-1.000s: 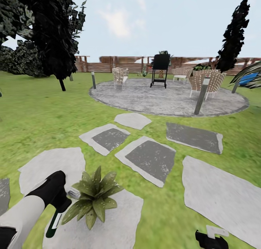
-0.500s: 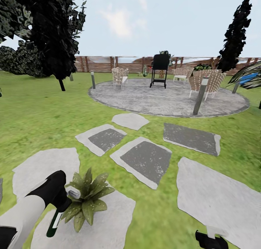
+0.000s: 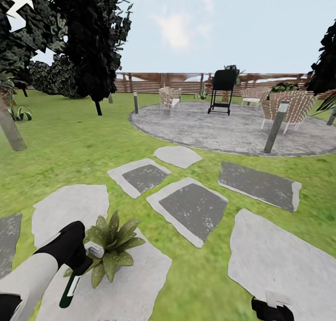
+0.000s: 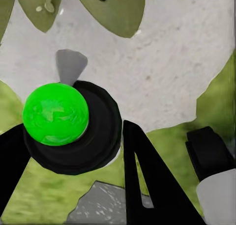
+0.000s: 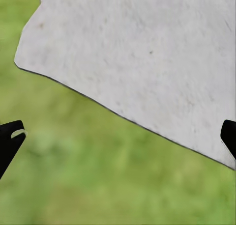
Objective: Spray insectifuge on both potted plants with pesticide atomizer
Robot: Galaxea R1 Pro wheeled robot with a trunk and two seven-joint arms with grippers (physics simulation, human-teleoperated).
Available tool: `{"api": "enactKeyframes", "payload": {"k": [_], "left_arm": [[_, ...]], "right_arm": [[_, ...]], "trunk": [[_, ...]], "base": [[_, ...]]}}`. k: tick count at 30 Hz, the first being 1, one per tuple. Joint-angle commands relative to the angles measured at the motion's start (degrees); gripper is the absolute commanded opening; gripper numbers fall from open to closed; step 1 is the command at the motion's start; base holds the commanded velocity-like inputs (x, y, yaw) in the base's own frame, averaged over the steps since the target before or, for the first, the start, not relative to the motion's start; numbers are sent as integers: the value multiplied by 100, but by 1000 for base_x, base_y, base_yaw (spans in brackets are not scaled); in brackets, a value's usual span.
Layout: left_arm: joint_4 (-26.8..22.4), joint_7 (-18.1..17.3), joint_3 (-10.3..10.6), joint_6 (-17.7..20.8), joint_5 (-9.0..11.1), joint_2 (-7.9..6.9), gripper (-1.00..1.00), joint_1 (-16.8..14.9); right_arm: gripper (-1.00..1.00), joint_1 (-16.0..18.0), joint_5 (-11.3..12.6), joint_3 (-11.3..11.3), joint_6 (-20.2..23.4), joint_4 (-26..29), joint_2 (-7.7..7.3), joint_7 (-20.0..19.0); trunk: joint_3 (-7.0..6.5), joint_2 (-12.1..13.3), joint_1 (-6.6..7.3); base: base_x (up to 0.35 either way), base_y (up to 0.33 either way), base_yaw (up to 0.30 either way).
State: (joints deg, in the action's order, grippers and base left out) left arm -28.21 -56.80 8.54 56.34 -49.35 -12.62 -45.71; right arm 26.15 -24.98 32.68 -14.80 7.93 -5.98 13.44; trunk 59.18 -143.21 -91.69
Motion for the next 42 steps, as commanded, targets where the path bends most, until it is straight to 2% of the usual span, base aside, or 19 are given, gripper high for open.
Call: {"api": "enactKeyframes", "payload": {"k": [1, 12, 16, 24, 34, 36, 39, 42], "left_arm": [[-9, -60, 24, 21, -48, -3, -100, -2], [-1, -52, -18, 15, -44, 19, -100, 50], [14, -45, -18, 1, -47, -83, -100, 61], [70, -34, -16, -18, -43, -131, -100, 63], [102, -44, -3, -18, 20, -14, -100, 67], [105, -36, -8, -22, 15, 46, -100, 72], [111, -27, -10, -26, 18, 60, -100, 90], [105, -25, -10, -31, 21, 65, -100, 309]], "right_arm": [[100, 5, -60, 46, -23, -10, 0, 13], [100, 5, -60, 46, -23, -10, 6, 10], [100, 5, -60, 46, -23, -10, 9, 10], [100, 5, -60, 46, -23, -10, 9, 11], [100, 5, -60, 46, -23, -10, 9, 10], [100, 5, -60, 46, -23, -10, 12, 10], [100, 5, -60, 46, -23, -10, 16, 10], [100, 5, -60, 46, -23, -10, 23, 10]], "trunk": [[6, -2, 1], [6, -2, 1], [6, -2, 1], [6, -2, 1], [6, -2, 1], [6, -2, 1], [6, -2, 1], [6, -2, 1]], "base": [[0, -274, 277], [-32, -274, 81], [0, -177, 252], [0, -10, 275], [61, -34, 30], [215, -127, 147], [98, -40, 246], [13, -5, 272]]}}
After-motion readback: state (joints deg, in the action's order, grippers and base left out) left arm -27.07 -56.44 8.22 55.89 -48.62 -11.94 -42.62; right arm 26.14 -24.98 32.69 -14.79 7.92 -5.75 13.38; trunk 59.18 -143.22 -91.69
